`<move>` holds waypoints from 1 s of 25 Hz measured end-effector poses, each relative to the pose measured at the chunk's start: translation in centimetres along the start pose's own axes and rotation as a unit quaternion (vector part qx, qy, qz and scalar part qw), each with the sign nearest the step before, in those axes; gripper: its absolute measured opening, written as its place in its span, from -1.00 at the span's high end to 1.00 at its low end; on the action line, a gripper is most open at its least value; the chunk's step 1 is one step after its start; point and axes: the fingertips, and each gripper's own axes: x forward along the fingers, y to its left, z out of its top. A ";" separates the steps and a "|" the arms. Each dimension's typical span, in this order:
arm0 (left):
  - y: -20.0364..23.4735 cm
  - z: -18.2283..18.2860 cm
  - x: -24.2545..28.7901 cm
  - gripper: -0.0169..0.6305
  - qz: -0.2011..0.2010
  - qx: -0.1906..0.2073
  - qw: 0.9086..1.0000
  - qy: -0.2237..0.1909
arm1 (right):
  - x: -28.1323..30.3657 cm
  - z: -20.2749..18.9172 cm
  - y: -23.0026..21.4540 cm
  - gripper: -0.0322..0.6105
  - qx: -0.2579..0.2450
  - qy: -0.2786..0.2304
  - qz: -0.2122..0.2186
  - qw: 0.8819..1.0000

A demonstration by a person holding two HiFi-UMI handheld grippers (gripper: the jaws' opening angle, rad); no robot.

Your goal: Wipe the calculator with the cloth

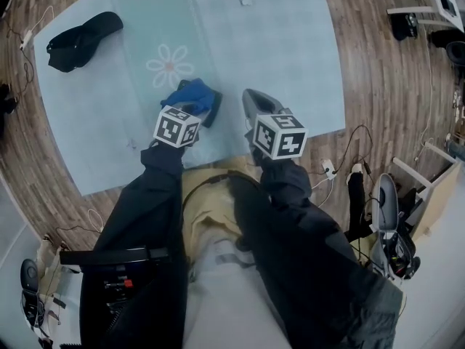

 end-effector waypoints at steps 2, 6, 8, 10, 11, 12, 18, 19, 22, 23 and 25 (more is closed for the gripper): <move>-0.9 -0.1 0.3 0.76 -0.019 -0.004 1.000 -0.001 | 0.0 0.0 0.0 0.91 0.000 -0.001 0.000 1.000; -2.9 0.1 0.7 0.76 -0.064 -0.027 0.997 -0.014 | 0.0 -0.2 0.0 0.91 -0.001 -0.002 0.000 1.000; -3.8 0.5 0.8 0.76 -0.086 -0.037 0.995 -0.023 | 0.0 -0.2 0.0 0.91 -0.001 -0.004 -0.001 1.000; -4.4 0.7 0.7 0.76 -0.105 -0.045 0.993 -0.031 | -0.1 0.0 0.0 0.91 0.000 -0.009 -0.002 1.000; -4.7 0.9 0.5 0.76 -0.112 -0.049 0.992 -0.037 | -0.2 0.1 0.0 0.91 -0.001 -0.011 -0.003 1.000; -5.0 1.1 0.1 0.76 -0.119 -0.053 0.991 -0.043 | -0.4 0.2 0.0 0.91 -0.001 -0.014 -0.004 1.000; -6.3 4.5 -3.7 0.76 -0.121 -0.040 0.986 -0.106 | -1.8 2.9 0.9 0.91 0.010 -0.065 0.007 0.998; -6.5 5.2 -4.5 0.76 -0.119 -0.035 0.985 -0.120 | -2.2 3.5 1.4 0.91 0.008 -0.078 0.011 0.997; -6.7 7.3 -7.4 0.76 -0.108 -0.022 0.980 -0.164 | -3.3 5.4 3.3 0.91 -0.013 -0.110 0.022 0.994; -6.6 8.2 -8.5 0.76 -0.102 -0.017 0.978 -0.181 | -3.6 6.2 3.9 0.91 -0.020 -0.121 0.027 0.992; -6.5 10.3 -10.6 0.76 -0.088 -0.003 0.973 -0.213 | -4.1 8.0 5.1 0.91 -0.026 -0.141 0.041 0.989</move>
